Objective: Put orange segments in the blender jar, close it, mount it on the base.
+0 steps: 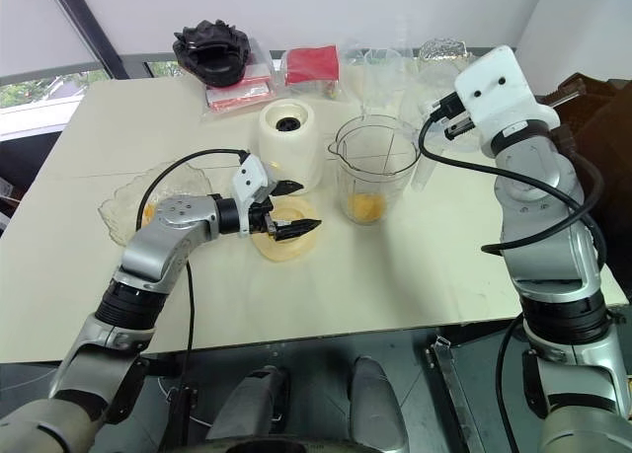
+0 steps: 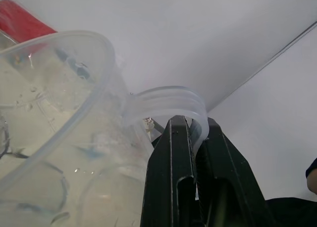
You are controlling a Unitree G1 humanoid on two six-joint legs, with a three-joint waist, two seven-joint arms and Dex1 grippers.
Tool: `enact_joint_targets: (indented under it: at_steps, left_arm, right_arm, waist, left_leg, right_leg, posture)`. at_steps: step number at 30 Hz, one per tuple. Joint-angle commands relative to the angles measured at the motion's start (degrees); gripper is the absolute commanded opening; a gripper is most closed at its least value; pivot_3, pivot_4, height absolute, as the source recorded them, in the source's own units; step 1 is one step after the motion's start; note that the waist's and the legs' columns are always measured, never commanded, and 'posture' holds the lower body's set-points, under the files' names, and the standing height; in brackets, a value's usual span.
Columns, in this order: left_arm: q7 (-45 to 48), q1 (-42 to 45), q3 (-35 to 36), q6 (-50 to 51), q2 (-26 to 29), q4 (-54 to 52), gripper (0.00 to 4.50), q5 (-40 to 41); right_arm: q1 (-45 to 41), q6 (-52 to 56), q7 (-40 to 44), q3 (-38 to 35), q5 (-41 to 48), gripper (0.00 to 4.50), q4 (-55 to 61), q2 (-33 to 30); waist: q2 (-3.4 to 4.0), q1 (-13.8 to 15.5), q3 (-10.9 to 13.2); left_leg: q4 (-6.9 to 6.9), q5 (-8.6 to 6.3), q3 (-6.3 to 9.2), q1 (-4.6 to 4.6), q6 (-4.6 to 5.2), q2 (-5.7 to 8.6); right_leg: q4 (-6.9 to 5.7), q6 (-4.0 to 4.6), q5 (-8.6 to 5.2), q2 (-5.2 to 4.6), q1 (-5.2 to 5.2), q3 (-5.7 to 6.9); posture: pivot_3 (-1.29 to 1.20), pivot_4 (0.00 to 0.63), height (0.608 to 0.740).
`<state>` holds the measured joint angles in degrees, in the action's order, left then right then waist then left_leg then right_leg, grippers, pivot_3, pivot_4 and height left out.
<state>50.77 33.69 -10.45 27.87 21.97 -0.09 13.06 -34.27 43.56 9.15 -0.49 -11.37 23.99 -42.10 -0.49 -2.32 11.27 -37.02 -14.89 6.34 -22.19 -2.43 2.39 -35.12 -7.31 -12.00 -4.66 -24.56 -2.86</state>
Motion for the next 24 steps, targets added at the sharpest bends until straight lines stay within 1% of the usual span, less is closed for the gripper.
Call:
enact_joint_targets:
  at_steps: [1,11,24]
  left_arm:
    - [0.21,1.03,-0.11,-1.17,0.15,-1.03,4.5,0.15]
    - [0.43,0.58,-0.31,-1.07,0.19,-1.32,4.5,0.11]
    - [0.4,-0.14,-0.23,-0.08,0.76,-2.45,4.5,0.43]
  right_arm:
    - [-1.39,-1.64,0.68,-1.45,-2.4,0.05,2.97,-1.11]
    - [-0.29,-3.79,3.12,-0.64,-6.07,0.05,2.77,-1.39]
    - [-0.11,-4.41,5.33,-0.62,-8.66,0.05,3.02,-0.94]
  waist:
    - [0.0,0.03,0.0]
    - [0.0,0.06,0.0]
    - [0.0,0.08,0.0]
  left_leg:
    - [0.0,0.0,0.0,0.0,0.0,0.0]
    - [0.0,0.0,0.0,0.0,0.0,0.0]
    - [-0.01,0.0,0.0,0.0,0.0,0.0]
  right_leg:
    - [0.0,0.0,0.0,0.0,0.0,0.0]
    - [0.0,0.0,0.0,0.0,0.0,0.0]
    - [0.0,0.0,0.0,0.0,0.0,0.0]
  posture:
    - [0.0,0.15,0.74]
    - [0.0,0.15,0.74]
    - [0.0,0.15,0.74]
